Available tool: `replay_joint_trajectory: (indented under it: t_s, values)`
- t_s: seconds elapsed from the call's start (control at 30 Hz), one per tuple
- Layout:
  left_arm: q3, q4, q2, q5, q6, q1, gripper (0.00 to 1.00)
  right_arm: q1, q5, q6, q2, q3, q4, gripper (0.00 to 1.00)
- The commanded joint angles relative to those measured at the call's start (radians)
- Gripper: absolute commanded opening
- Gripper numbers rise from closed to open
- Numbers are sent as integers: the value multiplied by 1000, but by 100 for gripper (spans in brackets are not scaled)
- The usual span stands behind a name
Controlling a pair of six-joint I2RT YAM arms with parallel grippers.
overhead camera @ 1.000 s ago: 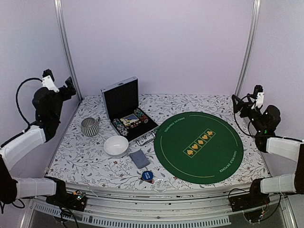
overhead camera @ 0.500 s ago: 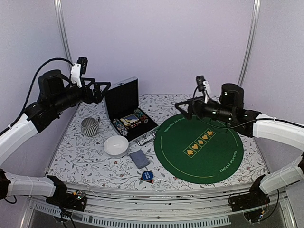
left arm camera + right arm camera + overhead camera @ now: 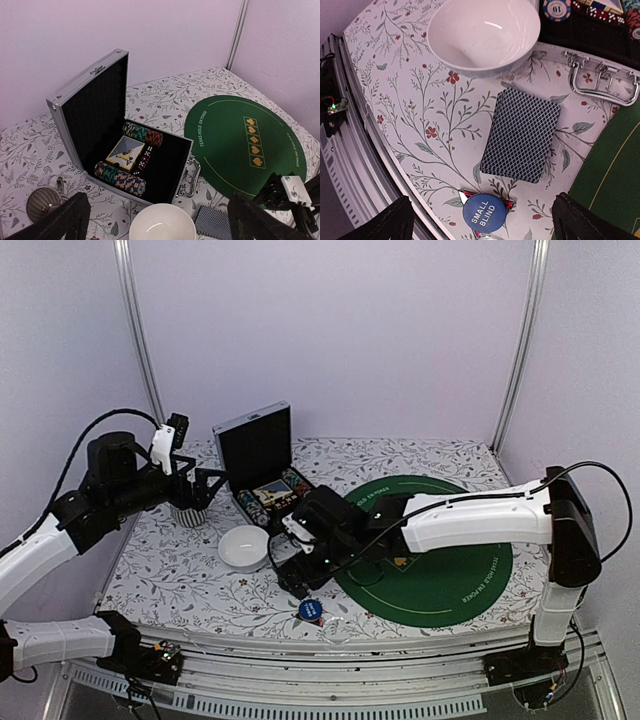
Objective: Distribute texas hold em gaming equipment
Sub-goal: Pick up the dealer button from the center of the board.
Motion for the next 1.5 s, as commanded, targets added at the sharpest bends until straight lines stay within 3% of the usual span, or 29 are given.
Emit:
replay_joint_trajectory:
  t_s: [0.0, 0.37, 0.83, 1.2, 1.47]
  values:
    - [-65, 21, -44, -10, 22, -6, 98, 57, 67, 53, 117, 122, -236, 96]
    - [-135, 61, -79, -3, 50, -4, 98, 104, 50, 209, 233, 173, -325, 87]
    - [-165, 79, -105, -6, 57, -4, 98, 104, 72, 205, 290, 236, -373, 69]
    - [-170, 81, -98, -11, 63, -4, 98, 103, 78, 195, 285, 246, -406, 70]
    - [-171, 82, -94, -10, 68, -4, 98, 105, 54, 222, 210, 158, -436, 74]
